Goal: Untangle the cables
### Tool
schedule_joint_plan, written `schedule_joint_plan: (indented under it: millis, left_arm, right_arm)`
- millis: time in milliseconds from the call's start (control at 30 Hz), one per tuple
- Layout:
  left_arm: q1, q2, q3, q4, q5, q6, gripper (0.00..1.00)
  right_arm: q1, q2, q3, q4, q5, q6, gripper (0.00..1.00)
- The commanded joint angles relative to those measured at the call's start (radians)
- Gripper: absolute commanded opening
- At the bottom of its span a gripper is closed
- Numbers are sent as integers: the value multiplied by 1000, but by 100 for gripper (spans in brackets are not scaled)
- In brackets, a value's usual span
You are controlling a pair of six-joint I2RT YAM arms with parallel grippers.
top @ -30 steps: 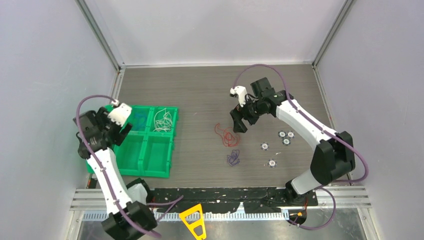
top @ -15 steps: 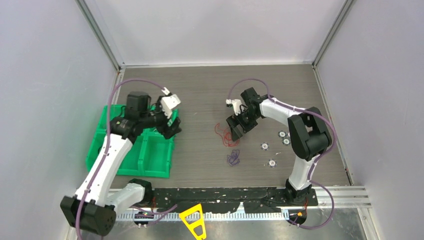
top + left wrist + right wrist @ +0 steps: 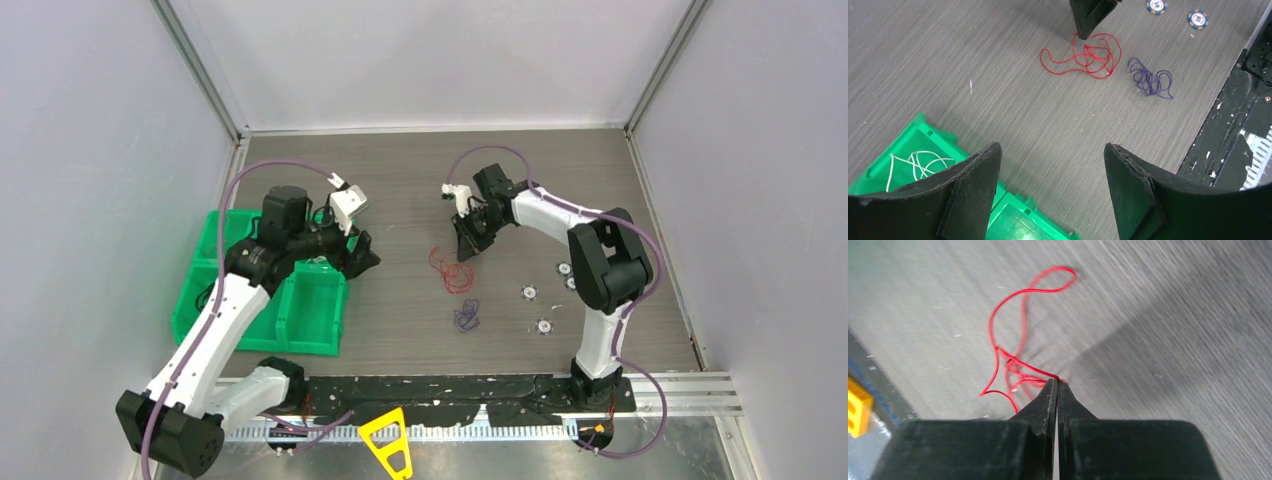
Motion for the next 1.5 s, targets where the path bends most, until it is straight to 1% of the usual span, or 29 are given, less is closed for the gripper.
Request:
schedule_joint_plan:
  millis: [0,33,133,267,300,400,433,533,633,700,800,833,867,933,1000,1033,1067,1100,1133,1167,1200,1233,1267,1300,1333,1367,1433,1467]
  left_arm:
    - [-1,-56,-15,71,69,-17,77]
    - [-1,-60,-17,74,73,-19,77]
    - [-1,-70,-21,89,93,-22,77]
    - [-1,-96,-45,149,150,-43,81]
    - [-1,-109,-56,177,171,-53,83]
    - [-4,-124,-83,275,211,-93,98]
    - [-8,-120,-86,296,226,-102,99]
    - [-39,-97,-74,332,254,-119,99]
    - [-92,-72,-66,364,237,-145,99]
    - [-128,-53,-60,401,209,-222,100]
    - [-185,-13,-26,409,203,-285,99]
    - [-195,-8,-18,415,193,-306,94]
    - [-196,-5,-12,429,188,-328,87]
    - [-196,-6,7,438,159,-358,59]
    - [-188,-14,31,403,138,-369,22]
    - [-178,-21,43,378,133,-369,5]
    - [-164,-29,54,352,134,-368,0]
    - [-142,-44,61,327,139,-368,0]
    - [-117,-58,71,296,144,-363,0]
    - [-82,-71,88,257,151,-354,0]
    - [-27,-88,104,214,158,-345,0]
    - [17,-102,121,169,162,-333,0]
    - [73,-115,139,120,162,-323,0]
    - [132,-127,161,72,159,-309,0]
    - [190,-135,189,16,150,-290,0]
    - [253,-139,219,-45,145,-269,0]
    - [381,-137,296,-165,155,-199,0]
    - [447,-134,340,-220,162,-177,0]
  right_arm:
    - [8,-191,53,32,-171,-4,5]
    - [9,-234,48,52,-190,11,5]
    - [11,-297,55,63,-225,22,5]
    - [15,-369,71,61,-291,41,5]
    - [17,-379,75,65,-312,46,5]
    - [28,-431,84,82,-371,93,5]
    - [31,-443,88,104,-381,107,5]
    - [51,-487,101,151,-411,159,5]
    - [72,-506,125,158,-428,181,5]
    - [98,-517,139,157,-432,193,5]
    - [123,-521,146,156,-430,199,5]
    - [128,-523,145,158,-428,199,5]
    - [130,-524,141,160,-427,201,5]
    - [130,-532,130,163,-427,203,5]
    - [131,-542,121,163,-425,199,5]
    - [128,-550,119,163,-423,196,7]
    - [127,-553,116,158,-422,194,11]
    - [115,-559,112,157,-417,194,24]
    - [107,-561,110,157,-415,199,32]
    - [83,-565,108,157,-410,201,48]
    - [54,-572,106,156,-403,210,55]
    - [39,-575,102,153,-398,213,66]
    - [11,-583,100,150,-381,216,72]
    - [0,-588,97,137,-369,215,83]
    - [-23,-599,95,127,-335,207,87]
    - [-33,-605,93,104,-317,199,94]
    - [-54,-615,91,60,-278,163,99]
    - [-62,-622,90,45,-253,136,99]
